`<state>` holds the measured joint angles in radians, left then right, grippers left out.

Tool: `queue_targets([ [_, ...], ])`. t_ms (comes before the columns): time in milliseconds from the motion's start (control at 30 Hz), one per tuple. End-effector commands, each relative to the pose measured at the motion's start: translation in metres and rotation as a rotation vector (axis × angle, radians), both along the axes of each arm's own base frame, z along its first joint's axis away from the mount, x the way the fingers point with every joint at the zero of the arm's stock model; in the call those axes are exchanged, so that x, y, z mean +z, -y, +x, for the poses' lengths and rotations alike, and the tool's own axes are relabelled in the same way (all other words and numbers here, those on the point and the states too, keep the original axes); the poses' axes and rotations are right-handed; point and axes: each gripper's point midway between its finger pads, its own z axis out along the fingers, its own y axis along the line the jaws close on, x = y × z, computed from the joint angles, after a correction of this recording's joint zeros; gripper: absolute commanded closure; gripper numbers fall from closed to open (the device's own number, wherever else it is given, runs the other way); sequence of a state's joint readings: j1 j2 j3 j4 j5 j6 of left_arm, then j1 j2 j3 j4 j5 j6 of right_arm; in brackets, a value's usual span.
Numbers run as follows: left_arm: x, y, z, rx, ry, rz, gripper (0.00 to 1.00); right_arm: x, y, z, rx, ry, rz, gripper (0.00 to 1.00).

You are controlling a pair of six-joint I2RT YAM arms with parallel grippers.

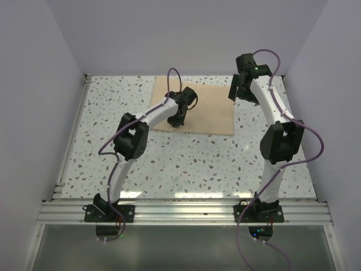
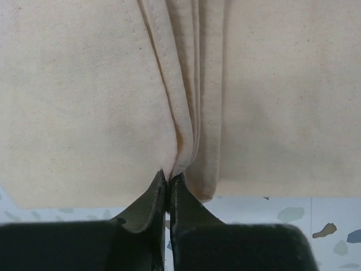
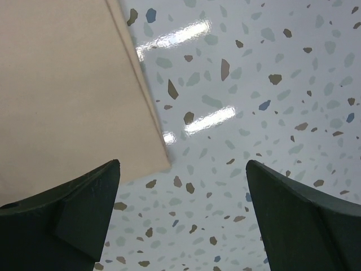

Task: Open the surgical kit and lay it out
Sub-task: Open the surgical kit at the center of the board.

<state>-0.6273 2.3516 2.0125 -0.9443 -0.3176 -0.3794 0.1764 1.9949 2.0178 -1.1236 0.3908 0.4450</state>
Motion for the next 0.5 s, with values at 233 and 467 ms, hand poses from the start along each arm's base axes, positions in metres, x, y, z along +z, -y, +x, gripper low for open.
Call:
queue_targets([
  [233, 0.167, -0.178, 0.034, 0.454, 0.302, -0.202, 1.00, 0.014, -0.034, 0.024, 0.103, 0.067, 0.156, 0.03],
  [467, 0.128, -0.289, -0.009, 0.658, 0.226, -0.180, 0.00, 0.006, -0.066, 0.057, 0.174, 0.115, 0.286, 0.03],
])
